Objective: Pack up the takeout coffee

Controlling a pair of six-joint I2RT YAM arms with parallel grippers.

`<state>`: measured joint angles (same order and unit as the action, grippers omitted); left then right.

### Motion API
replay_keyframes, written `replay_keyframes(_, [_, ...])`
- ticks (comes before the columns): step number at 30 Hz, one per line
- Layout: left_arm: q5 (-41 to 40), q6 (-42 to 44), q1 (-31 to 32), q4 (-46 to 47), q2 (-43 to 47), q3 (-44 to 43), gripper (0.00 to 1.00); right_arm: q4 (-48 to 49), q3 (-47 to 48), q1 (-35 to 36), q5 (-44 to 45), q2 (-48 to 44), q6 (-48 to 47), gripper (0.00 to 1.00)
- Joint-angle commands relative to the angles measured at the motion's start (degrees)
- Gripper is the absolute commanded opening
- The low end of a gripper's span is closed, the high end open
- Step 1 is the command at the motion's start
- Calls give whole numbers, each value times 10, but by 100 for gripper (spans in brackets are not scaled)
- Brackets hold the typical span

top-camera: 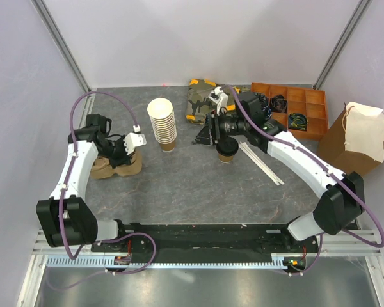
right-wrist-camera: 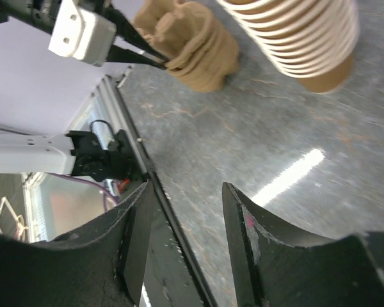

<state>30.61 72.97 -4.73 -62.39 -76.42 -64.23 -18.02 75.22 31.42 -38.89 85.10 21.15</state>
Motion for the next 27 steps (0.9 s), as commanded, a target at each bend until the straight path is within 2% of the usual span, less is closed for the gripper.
replay_keyframes(1, [35, -48, -5, 14, 32, -3, 2, 120, -33, 44, 25, 1, 78, 53])
replay_keyframes(3, [41, -62, -8, 17, 32, 0, 2, 202, -61, 73, 84, -12, 161, 49])
replay_keyframes(5, [43, -65, -9, 23, 35, 3, 2, 255, -100, 107, 141, -19, 218, 37])
replay_keyframes(6, [45, -65, -10, 26, 36, 8, 2, 259, -108, 121, 195, -16, 236, 34])
replay_keyframes(7, [45, -67, -10, 32, 38, 10, 2, 258, -107, 135, 211, -13, 259, 33])
replay_keyframes(11, [52, -71, -9, 35, 46, 22, 2, 257, -78, 186, 228, 33, 270, 39])
replay_keyframes(14, [54, -71, -10, 39, 50, 29, 2, 295, -71, 213, 256, 52, 273, 38])
replay_keyframes(20, [58, -73, -10, 46, 70, 38, 2, 309, -47, 268, 328, 91, 266, 37])
replay_keyframes(27, [54, -71, -12, 61, 102, 45, 2, 303, -9, 283, 363, 139, 237, 34])
